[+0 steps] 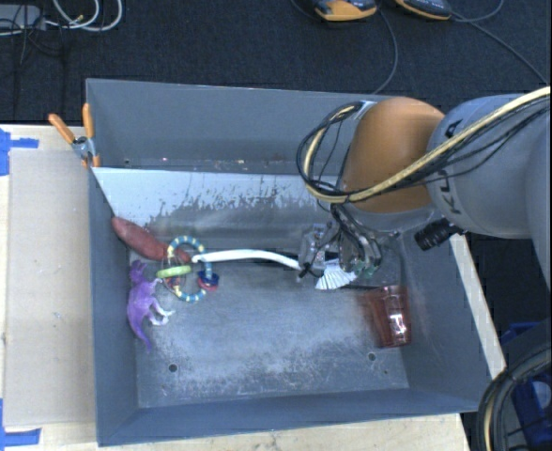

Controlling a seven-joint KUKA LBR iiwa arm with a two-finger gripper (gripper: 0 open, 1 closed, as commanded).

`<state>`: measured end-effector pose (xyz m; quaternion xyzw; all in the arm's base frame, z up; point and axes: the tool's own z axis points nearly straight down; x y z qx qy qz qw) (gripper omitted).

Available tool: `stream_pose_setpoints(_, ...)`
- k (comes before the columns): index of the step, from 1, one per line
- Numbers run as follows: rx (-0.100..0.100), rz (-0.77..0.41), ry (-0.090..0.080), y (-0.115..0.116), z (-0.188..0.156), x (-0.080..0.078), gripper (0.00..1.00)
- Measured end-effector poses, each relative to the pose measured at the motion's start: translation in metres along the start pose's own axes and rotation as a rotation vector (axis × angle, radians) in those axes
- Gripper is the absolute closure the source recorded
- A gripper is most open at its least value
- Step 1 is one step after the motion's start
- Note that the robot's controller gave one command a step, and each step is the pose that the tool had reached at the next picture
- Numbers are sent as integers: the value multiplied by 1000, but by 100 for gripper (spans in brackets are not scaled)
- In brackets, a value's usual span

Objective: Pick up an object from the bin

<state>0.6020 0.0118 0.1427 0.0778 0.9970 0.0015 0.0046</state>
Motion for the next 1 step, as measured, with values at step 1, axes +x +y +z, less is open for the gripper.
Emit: stream_pose_setpoints(1, 3, -5, 16, -1, 26, -1, 100)
